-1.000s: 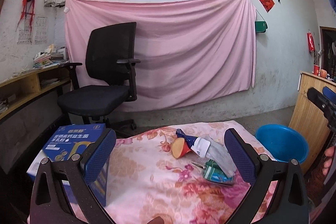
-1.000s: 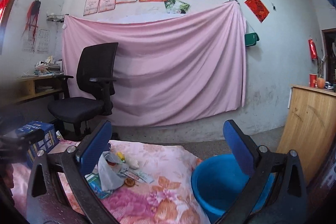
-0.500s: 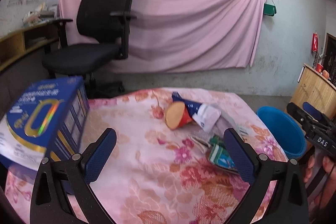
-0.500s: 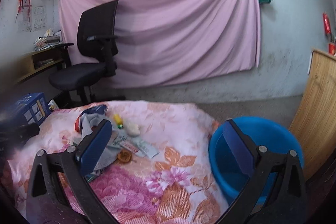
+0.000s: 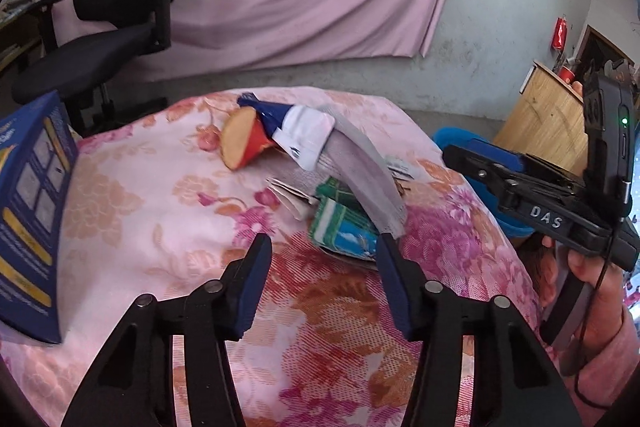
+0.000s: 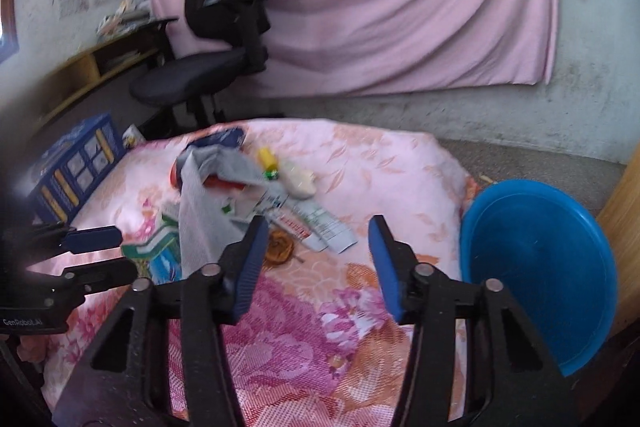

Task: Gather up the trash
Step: 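Move both tools down toward the trash pile on the floral bedspread, then grasp the orange ring with the right tool while the left tool grasps the green wrapper, then carry the orange ring and green wrapper over the blue basin with both tools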

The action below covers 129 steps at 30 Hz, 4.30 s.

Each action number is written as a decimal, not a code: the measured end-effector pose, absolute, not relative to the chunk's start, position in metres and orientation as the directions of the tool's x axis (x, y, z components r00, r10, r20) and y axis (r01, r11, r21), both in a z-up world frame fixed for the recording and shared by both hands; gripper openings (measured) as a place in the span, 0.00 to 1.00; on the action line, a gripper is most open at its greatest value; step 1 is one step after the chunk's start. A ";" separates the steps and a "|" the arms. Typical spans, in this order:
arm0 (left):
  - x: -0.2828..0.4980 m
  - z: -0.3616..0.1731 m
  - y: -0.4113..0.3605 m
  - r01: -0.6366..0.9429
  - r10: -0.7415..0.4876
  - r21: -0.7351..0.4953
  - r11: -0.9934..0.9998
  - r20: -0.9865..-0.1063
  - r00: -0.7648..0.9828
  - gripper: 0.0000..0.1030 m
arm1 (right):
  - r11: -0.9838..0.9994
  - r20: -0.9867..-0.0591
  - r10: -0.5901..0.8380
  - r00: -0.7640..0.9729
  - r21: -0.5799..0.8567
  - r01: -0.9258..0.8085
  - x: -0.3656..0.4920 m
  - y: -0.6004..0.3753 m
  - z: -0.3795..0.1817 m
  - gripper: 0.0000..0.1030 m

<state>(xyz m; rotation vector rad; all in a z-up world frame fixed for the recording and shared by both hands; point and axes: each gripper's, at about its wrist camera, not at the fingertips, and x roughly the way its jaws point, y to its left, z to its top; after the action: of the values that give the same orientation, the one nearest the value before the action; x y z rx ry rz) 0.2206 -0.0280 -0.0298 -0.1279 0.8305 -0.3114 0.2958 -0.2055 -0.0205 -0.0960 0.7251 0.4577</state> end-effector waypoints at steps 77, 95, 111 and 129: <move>0.158 -0.008 -0.060 0.317 -0.321 -0.121 0.941 -0.621 0.715 0.00 | 0.854 -0.733 0.404 0.547 0.089 -0.512 0.261 -0.211 -0.031 0.44; 0.128 0.057 -0.063 0.204 -0.192 -0.006 0.979 -0.362 0.912 0.00 | 0.840 -0.330 0.522 0.786 0.041 -0.541 0.194 -0.232 0.040 0.44; 0.179 0.096 -0.162 0.401 -0.397 -0.011 0.916 -0.158 0.904 0.00 | 0.980 -0.027 0.195 0.980 0.052 -0.194 0.184 -0.321 0.076 0.44; 0.291 0.053 -0.264 0.513 -0.524 -0.168 0.841 -0.486 0.699 0.00 | 0.976 -0.353 0.058 0.934 0.218 0.021 0.249 -0.413 0.017 0.44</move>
<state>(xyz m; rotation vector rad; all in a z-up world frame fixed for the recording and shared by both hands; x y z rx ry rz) 0.2907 -0.2639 0.0527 -0.0200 0.5477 -0.5779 0.2487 -0.4128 0.0172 0.2207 0.3661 0.0191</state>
